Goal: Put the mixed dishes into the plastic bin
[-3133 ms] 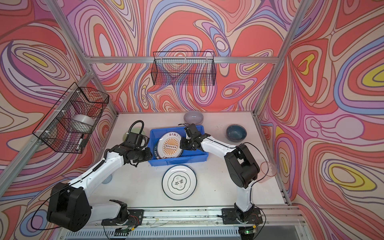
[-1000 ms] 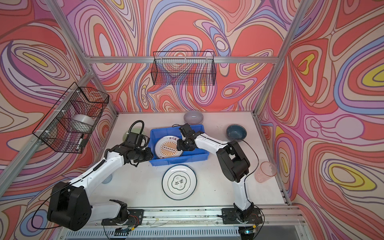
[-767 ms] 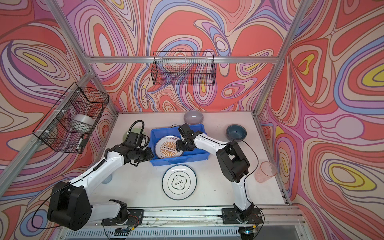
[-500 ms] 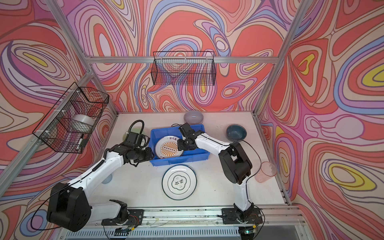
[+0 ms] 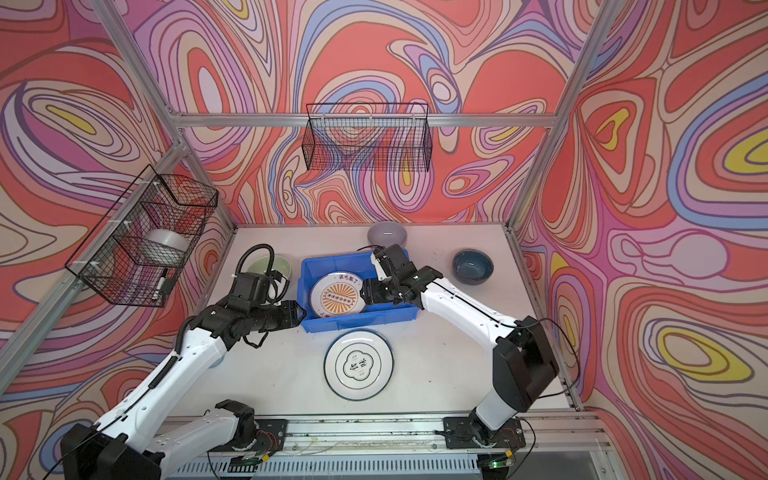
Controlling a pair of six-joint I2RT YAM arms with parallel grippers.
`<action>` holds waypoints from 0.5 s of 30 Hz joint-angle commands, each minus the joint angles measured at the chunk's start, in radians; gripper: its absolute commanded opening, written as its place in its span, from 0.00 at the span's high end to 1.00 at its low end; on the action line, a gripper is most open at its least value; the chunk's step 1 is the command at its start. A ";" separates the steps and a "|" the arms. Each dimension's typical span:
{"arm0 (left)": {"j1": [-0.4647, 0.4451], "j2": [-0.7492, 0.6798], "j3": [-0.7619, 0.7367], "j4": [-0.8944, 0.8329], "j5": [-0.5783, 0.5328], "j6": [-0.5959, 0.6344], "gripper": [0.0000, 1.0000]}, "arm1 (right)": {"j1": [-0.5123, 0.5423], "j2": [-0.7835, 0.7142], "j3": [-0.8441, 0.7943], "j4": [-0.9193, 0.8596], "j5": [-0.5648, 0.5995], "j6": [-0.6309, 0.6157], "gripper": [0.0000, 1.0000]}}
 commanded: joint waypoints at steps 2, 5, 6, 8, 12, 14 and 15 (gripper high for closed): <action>-0.040 -0.047 -0.050 -0.054 -0.008 -0.031 0.51 | 0.003 -0.093 -0.122 0.019 -0.078 0.017 0.34; -0.091 -0.062 -0.075 -0.037 -0.013 -0.060 0.51 | 0.003 -0.155 -0.210 0.020 -0.091 0.030 0.35; -0.111 -0.062 -0.082 -0.031 -0.016 -0.069 0.52 | 0.003 -0.179 -0.234 0.019 -0.094 0.034 0.35; -0.164 -0.054 -0.096 -0.019 -0.029 -0.088 0.53 | 0.003 -0.232 -0.284 0.017 -0.105 0.041 0.35; -0.238 -0.034 -0.120 0.000 -0.057 -0.117 0.55 | 0.003 -0.318 -0.367 0.006 -0.112 0.050 0.36; -0.268 -0.024 -0.136 0.015 -0.065 -0.129 0.56 | 0.003 -0.346 -0.407 0.007 -0.116 0.055 0.36; -0.279 -0.020 -0.143 0.022 -0.068 -0.135 0.57 | 0.003 -0.354 -0.427 0.016 -0.125 0.052 0.36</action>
